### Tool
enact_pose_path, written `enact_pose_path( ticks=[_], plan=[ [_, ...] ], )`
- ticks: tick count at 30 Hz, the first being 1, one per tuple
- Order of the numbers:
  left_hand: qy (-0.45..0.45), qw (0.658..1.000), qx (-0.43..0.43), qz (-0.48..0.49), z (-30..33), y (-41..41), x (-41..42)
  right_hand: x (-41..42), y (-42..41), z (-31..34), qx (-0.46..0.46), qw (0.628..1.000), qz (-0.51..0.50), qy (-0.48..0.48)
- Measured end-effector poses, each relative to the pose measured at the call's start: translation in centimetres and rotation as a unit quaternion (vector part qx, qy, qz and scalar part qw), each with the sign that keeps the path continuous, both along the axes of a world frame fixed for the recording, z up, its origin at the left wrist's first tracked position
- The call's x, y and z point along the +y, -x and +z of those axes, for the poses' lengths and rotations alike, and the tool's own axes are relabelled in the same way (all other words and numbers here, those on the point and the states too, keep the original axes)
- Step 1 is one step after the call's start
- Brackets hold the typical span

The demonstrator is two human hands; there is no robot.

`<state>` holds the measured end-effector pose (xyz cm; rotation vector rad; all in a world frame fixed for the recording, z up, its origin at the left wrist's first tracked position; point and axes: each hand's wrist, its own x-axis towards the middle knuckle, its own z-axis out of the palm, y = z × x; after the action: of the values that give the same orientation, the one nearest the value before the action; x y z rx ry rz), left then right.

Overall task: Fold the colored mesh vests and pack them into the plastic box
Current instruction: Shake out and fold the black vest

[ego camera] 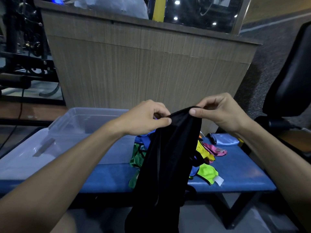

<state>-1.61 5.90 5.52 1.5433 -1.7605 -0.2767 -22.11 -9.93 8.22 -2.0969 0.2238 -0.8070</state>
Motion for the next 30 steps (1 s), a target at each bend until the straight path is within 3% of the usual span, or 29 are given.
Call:
enact_pose_path(
  ticks=[8, 12, 18, 21, 24, 27, 30],
  plan=[
    [-0.070, 0.993, -0.087, 0.034, -6.2, -0.8, 1.2, -2.7, -0.9, 2.3, -0.138, 0.985, -0.106, -0.010],
    [-0.084, 0.981, -0.157, 0.080, -7.8, -3.7, 3.3, -5.6, 0.5, 2.2, -0.138, 0.976, -0.169, 0.013],
    [-0.084, 0.974, -0.175, 0.117, -5.6, -6.5, 5.6, -6.9, 2.2, -0.3, -0.128, 0.971, -0.200, 0.004],
    [-0.037, 0.969, -0.185, 0.162, -4.3, -7.4, 6.2, -6.6, 3.1, -1.3, -0.128, 0.971, -0.200, -0.013],
    [0.082, 0.943, -0.203, 0.251, -2.1, -8.4, 6.4, -6.6, 4.2, -2.2, -0.125, 0.974, -0.189, -0.017],
    [0.106, 0.950, -0.089, 0.279, 1.0, -8.5, 6.8, -6.6, 5.0, -2.9, -0.123, 0.975, -0.185, -0.024],
    [0.027, 0.982, 0.093, 0.162, 3.1, -8.6, 7.7, -6.9, 6.0, -3.4, -0.137, 0.970, -0.158, -0.122]
  ],
)
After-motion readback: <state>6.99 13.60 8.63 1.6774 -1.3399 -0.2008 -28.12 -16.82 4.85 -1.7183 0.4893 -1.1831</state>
